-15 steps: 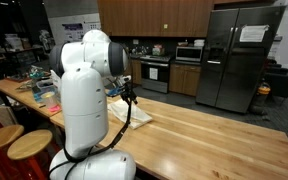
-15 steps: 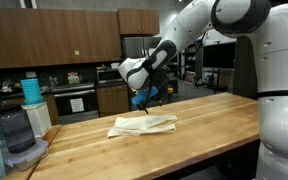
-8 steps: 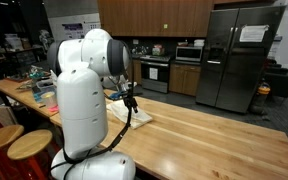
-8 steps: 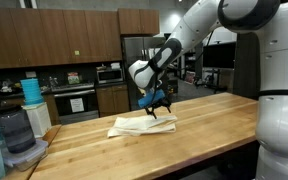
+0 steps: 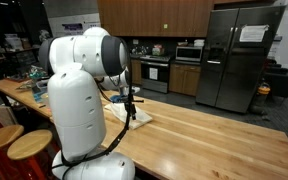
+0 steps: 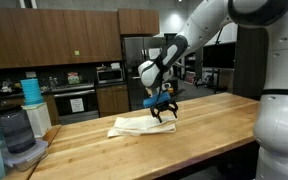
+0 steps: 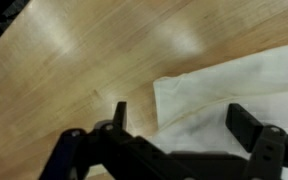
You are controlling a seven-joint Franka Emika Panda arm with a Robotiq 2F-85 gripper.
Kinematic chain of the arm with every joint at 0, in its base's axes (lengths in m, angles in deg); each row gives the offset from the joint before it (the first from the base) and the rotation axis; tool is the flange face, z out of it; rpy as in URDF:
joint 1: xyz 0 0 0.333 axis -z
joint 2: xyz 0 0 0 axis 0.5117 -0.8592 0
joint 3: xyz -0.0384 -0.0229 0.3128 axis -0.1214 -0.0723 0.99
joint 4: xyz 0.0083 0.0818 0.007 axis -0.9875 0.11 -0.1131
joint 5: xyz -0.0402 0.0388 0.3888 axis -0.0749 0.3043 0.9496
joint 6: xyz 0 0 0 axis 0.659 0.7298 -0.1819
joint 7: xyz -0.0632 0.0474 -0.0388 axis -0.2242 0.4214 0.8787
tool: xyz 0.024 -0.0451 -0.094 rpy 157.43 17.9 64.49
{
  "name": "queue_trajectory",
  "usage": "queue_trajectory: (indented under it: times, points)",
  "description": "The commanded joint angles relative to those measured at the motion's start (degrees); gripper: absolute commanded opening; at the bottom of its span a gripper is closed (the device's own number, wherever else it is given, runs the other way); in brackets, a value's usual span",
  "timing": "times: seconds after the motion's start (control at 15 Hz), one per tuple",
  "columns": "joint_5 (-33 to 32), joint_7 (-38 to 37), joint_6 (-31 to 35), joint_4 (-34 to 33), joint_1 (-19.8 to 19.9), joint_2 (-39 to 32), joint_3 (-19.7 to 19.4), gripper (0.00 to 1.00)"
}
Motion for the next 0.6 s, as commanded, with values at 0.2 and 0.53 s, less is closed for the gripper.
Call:
queue_trajectory:
  times: [0.2,0.53]
  points:
    - [5.2,-1.0,6.2,7.8,2.9,5.5,0.7,1.00]
    - [6.7,-3.3,14.4,12.0,4.1,7.9,0.7,1.00]
